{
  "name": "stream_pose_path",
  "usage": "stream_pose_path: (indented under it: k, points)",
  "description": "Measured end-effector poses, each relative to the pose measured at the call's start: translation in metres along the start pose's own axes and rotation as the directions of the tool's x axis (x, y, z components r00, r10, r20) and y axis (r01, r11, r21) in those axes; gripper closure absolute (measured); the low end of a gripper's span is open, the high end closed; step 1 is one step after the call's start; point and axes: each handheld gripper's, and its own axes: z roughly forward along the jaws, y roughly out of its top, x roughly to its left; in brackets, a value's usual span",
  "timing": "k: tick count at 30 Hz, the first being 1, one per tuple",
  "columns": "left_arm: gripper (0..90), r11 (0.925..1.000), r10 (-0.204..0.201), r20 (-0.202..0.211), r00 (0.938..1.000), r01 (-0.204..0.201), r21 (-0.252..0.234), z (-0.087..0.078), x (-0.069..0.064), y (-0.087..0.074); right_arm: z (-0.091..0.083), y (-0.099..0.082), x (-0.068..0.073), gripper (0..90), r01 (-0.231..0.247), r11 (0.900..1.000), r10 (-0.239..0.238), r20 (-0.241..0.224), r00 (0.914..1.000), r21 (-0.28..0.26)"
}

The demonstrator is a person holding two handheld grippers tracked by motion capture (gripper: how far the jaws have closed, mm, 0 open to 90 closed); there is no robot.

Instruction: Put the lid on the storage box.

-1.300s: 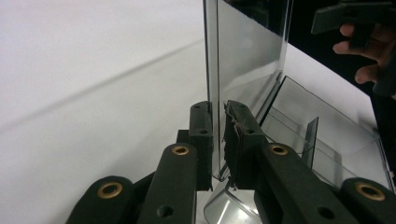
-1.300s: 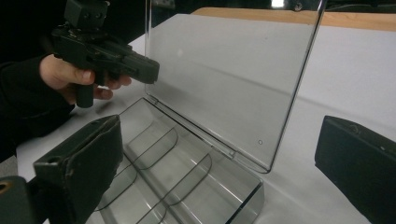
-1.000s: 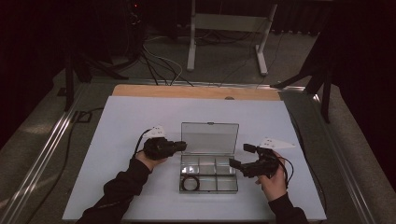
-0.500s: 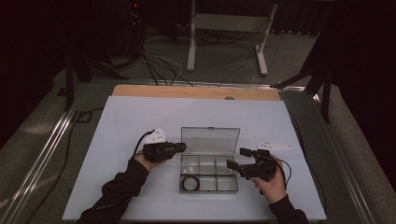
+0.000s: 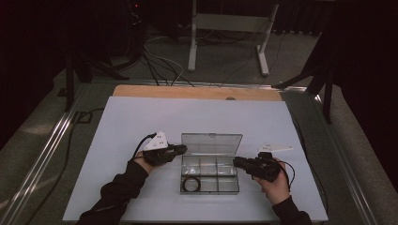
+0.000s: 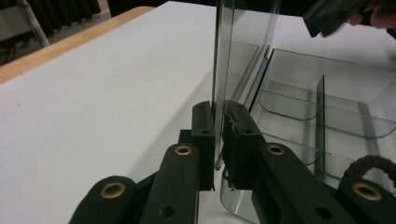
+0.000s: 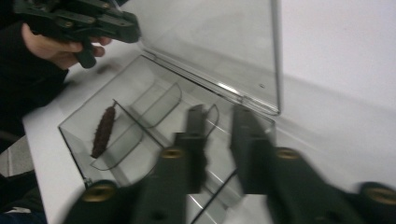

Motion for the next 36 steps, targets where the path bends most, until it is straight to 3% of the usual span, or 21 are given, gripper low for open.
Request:
stream_pose_path:
  k: [7, 17, 25, 28, 33, 36]
  points:
    - [84.4, 0.9979, 0.064, 0.001, 0.9979, -0.064, -0.005, -0.001, -0.002, -0.001, -0.001, 0.0, -0.009, 89.7, -0.054, 0.9986, 0.053, -0.048, 0.9974, -0.002]
    - [84.0, 0.9937, 0.112, 0.025, 0.9934, -0.112, -0.008, -0.005, -0.005, -0.003, 0.0, 0.0, -0.007, 89.6, -0.045, 0.999, 0.045, -0.072, 0.9964, -0.003]
    - [83.0, 0.9862, 0.165, 0.025, 0.9859, -0.165, 0.007, -0.006, -0.009, -0.002, -0.002, -0.003, -0.01, 89.7, -0.039, 0.9992, 0.038, -0.088, 0.9954, -0.004]
    - [81.9, 0.9802, 0.197, 0.028, 0.98, -0.198, 0.015, -0.007, -0.01, -0.002, -0.002, -0.004, -0.011, 89.7, -0.035, 0.9994, 0.034, -0.094, 0.995, -0.001]
    - [81.2, 0.9778, 0.208, 0.03, 0.9776, -0.209, 0.018, -0.008, -0.011, -0.002, -0.002, -0.006, -0.012, 89.7, -0.042, 0.9991, 0.042, -0.109, 0.9932, -0.003]
    - [77.9, 0.9707, 0.237, 0.041, 0.9707, -0.238, 0.032, -0.008, -0.013, -0.003, 0.0, -0.008, -0.013, 89.7, -0.034, 0.9994, 0.034, -0.114, 0.9929, -0.001]
